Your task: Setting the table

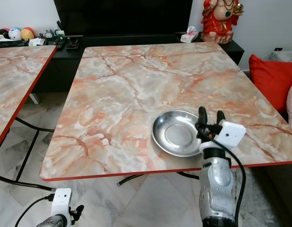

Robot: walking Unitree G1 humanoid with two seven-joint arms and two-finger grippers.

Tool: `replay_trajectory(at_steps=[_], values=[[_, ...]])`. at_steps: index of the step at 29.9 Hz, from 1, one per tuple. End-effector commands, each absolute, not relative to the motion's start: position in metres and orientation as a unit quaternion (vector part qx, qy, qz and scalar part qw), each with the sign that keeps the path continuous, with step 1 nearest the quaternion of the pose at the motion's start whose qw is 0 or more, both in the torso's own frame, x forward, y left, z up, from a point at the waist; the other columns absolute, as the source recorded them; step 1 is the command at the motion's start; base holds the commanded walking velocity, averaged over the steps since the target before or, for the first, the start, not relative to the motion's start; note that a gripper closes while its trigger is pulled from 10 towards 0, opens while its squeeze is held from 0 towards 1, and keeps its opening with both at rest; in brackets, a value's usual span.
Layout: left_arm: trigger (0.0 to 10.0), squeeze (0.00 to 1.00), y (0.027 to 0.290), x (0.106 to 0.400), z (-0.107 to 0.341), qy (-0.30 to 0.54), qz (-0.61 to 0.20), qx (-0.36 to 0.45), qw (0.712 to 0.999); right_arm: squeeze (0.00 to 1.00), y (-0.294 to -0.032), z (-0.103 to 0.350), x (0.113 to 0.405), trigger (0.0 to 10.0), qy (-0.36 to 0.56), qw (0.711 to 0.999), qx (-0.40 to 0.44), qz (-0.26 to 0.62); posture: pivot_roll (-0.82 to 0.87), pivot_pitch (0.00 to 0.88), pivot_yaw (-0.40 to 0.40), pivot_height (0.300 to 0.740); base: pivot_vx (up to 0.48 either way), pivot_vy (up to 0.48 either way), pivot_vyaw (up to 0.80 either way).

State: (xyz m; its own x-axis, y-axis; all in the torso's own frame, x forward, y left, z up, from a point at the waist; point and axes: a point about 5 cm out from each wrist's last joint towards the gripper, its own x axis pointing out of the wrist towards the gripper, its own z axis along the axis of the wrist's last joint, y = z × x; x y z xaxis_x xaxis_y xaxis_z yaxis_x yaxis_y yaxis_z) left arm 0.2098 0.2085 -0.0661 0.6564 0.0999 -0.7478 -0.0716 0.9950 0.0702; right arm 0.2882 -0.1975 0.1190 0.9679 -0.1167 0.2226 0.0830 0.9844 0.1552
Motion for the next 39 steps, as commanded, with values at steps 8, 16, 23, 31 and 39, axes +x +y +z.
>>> replay_trajectory(at_steps=[8,16,23,31,39], values=[[10.0,0.00,0.212,0.204,-0.069,0.418,0.055,0.018,0.907,0.00,-0.187,0.116,0.289,10.0,-0.110,0.993,0.045,-0.003,-0.03,0.000,-0.012,0.740,0.000,0.000,0.00],[10.0,0.00,0.211,0.204,-0.069,0.418,0.056,0.016,0.907,0.00,-0.180,0.115,0.292,10.0,-0.108,0.994,0.025,0.012,-0.04,0.000,-0.008,0.740,0.000,0.000,0.00],[10.0,0.00,0.210,0.204,-0.069,0.420,0.054,0.014,0.906,0.00,-0.181,0.116,0.292,10.0,-0.114,0.993,0.015,0.008,-0.04,0.000,-0.003,0.740,0.000,0.000,0.00],[10.0,0.00,0.210,0.203,-0.070,0.422,0.054,0.015,0.905,0.00,-0.181,0.116,0.293,10.0,-0.115,0.993,0.023,0.008,-0.03,0.000,-0.002,0.740,0.000,0.297,0.65],[10.0,0.00,0.210,0.201,-0.071,0.425,0.053,0.016,0.903,0.00,-0.183,0.118,0.295,10.0,-0.119,0.993,0.027,0.002,-0.03,0.000,-0.001,0.740,0.000,0.330,0.00]])
